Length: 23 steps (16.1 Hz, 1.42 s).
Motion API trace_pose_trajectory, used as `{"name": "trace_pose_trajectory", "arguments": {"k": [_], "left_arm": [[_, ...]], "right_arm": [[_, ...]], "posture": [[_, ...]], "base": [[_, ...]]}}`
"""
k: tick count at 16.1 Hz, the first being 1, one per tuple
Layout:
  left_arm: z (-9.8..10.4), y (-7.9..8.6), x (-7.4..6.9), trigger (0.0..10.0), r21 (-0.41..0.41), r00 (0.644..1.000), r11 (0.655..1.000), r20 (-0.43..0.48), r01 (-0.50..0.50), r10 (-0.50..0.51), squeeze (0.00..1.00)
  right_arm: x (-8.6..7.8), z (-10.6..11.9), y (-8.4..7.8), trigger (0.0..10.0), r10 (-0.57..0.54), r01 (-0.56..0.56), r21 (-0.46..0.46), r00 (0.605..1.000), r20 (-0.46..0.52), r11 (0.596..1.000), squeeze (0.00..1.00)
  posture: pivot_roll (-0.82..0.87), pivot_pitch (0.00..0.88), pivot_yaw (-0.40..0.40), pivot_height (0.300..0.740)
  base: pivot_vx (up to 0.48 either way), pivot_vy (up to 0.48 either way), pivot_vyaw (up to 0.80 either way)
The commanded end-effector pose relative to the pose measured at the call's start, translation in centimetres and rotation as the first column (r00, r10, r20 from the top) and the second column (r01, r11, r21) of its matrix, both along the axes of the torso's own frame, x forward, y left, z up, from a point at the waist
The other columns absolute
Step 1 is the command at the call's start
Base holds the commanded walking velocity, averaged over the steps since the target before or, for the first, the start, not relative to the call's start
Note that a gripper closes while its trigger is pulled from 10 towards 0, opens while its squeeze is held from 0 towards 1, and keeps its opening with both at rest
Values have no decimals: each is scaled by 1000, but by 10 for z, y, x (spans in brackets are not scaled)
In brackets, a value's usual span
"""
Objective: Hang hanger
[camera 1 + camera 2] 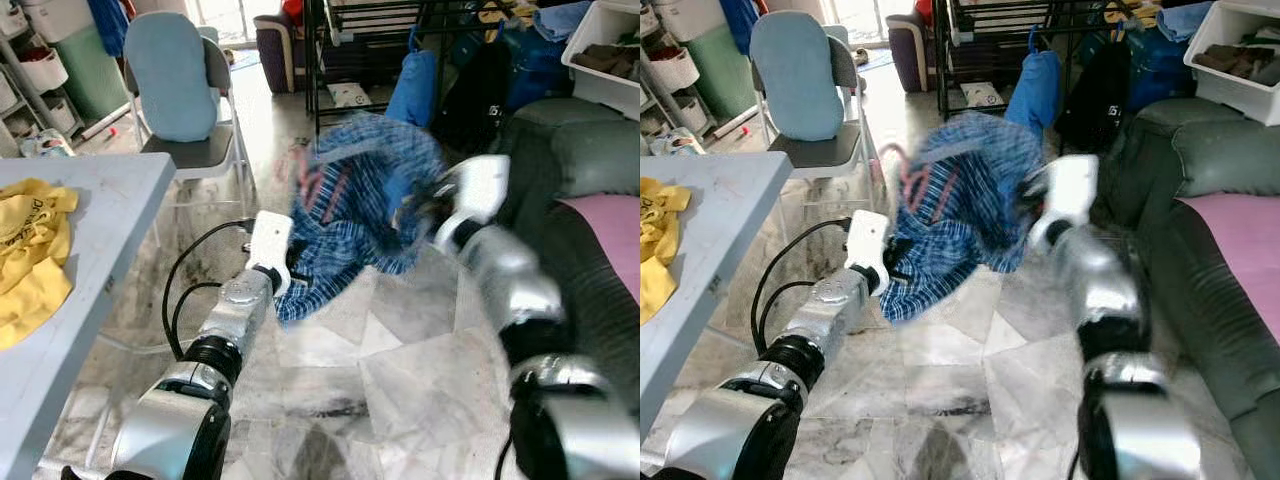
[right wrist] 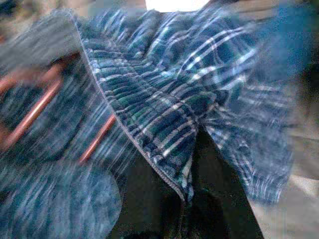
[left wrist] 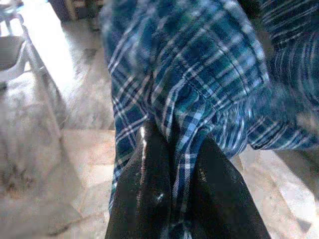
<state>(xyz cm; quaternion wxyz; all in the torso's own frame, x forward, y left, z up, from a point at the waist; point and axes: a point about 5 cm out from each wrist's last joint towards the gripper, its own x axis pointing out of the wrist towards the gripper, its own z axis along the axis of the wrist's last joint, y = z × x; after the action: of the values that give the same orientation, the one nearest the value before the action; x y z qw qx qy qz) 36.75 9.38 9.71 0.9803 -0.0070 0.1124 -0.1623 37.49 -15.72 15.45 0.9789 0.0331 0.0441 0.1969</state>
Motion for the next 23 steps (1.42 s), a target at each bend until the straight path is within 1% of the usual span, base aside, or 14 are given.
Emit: {"name": "trace_pose_trajectory", "arguments": {"k": [1,4,5,9,10,11,12,14,15,17,19,20,22,23], "left_arm": [[4,7,4,0,-26,999,998,-11,-53,52,0],[7,19,8,0,-92,989,985,-49,-147,143,0],[7,19,9,0,-95,988,984,-50,-150,146,0],[14,16,12,0,-143,985,975,-58,-169,162,0],[16,13,13,0,-149,989,978,-45,-144,139,0],[19,11,13,0,-135,994,985,-16,-106,105,0],[22,7,13,0,-90,999,995,27,-38,40,0],[26,6,12,0,-10,995,998,78,55,-54,0],[28,10,12,0,42,990,995,105,87,-91,0],[28,20,13,0,44,994,997,96,55,-59,0],[30,28,14,0,73,991,996,119,50,-58,0],[34,27,13,0,130,980,986,157,101,-121,0],[38,23,9,0,277,930,927,194,254,-313,0],[36,22,4,0,353,887,869,177,346,-426,0]], "right_arm": [[-5,-1,7,0,78,-78,-33,997,-9,996,0],[-40,-35,23,0,308,-322,-96,942,-134,942,0],[-42,-36,23,0,316,-331,-104,938,-141,938,0],[-70,-66,23,0,435,-497,-248,861,-264,832,0],[-71,-67,19,10000,420,-490,-332,869,-262,806,0],[-68,-66,16,10000,397,-463,-373,885,-244,804,0],[-65,-62,10,10000,381,-439,-398,898,-219,805,1000],[-58,-52,1,10000,337,-364,-463,931,-143,808,1000],[-50,-42,-10,10000,271,-246,-551,962,-38,797,1000],[-44,-32,-21,10000,202,-146,-550,978,42,822,1000],[-45,-31,-21,10000,243,-184,-540,969,38,821,1000],[-48,-30,-17,10000,298,-230,-537,954,41,812,1000],[-53,-23,-16,10000,415,-320,-572,909,39,755,1000],[-53,-18,-21,10000,457,-347,-610,889,28,712,1000]], "posture": [[-128,0,18,740],[-128,0,24,740],[-128,0,24,740],[-136,0,13,740],[-137,0,12,740],[-138,0,12,740],[-138,0,12,740],[-139,0,13,740],[-140,0,11,740],[-136,0,10,740],[-136,0,10,740],[-136,0,9,740],[-138,0,8,740],[-138,0,8,740]], "base": [[0,0,0],[0,0,0],[0,0,0],[0,0,0],[0,0,0],[0,0,0],[0,0,0],[0,0,0],[0,0,0],[0,0,0],[0,0,0],[0,0,0],[0,0,0],[0,0,0]]}}
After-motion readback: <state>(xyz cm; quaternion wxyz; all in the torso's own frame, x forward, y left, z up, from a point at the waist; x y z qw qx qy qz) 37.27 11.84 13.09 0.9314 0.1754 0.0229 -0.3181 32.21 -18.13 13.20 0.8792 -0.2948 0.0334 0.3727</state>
